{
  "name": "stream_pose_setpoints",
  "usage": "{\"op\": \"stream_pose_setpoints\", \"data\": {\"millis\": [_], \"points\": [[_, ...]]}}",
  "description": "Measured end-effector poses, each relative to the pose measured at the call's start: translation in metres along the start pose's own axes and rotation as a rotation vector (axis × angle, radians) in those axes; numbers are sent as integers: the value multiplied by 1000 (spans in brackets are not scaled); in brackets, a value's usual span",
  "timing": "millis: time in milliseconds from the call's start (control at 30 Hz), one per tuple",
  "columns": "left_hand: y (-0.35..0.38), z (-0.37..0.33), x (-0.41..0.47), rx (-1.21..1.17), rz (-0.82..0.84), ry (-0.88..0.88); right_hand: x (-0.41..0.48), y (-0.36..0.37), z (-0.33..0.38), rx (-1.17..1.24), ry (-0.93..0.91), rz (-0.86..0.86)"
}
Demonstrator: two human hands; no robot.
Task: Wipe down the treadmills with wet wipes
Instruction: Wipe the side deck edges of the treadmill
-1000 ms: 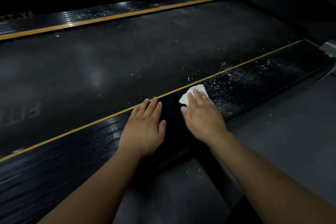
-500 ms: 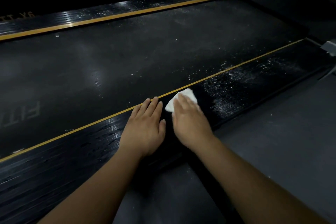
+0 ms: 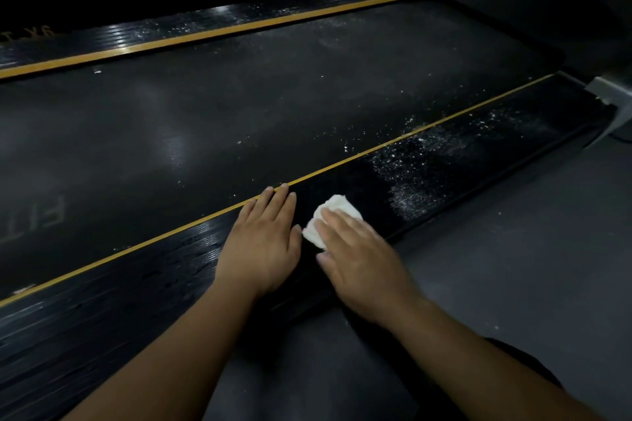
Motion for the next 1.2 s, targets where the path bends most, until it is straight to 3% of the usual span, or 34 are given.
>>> {"op": "stream_pose_setpoints", "data": {"millis": [133, 200, 367, 500, 567, 733, 933, 1000, 1100, 1200], "points": [[-2, 0, 1, 13, -2, -1, 30, -21, -54, -33, 194, -31], [-2, 0, 0, 15, 2, 1, 50, -15, -47, -38, 230, -16], [-1, 2, 2, -1, -2, 3, 5, 3, 3, -34, 17, 9], [-2, 0, 2, 15, -2, -4, 18, -17, -57, -38, 232, -70], [-2, -1, 2, 17, 0, -2, 36, -10, -52, -43, 279, -57], [-3, 0, 1, -6, -7, -1, 6, 11, 5, -19, 52, 2], [-4, -1, 1, -7, -18, 1, 52, -6, -59, -38, 311, 10], [-3, 0, 1, -19, -22, 5, 64, 1, -39, -36, 268, 30], [0, 2, 2, -29, -19, 10, 35, 8, 1, -12, 37, 19], [-1, 2, 2, -32, -26, 6, 19, -6, -21, -7, 56, -22]]}}
Point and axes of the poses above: each hand's wrist, its own x-axis towards the middle knuckle, its own y-axis out of the palm, z = x × y, the point moved 9 cm from there along x, towards the middle knuckle, and after that the axes turned 2 degrees about x, right-handed, at the moved point
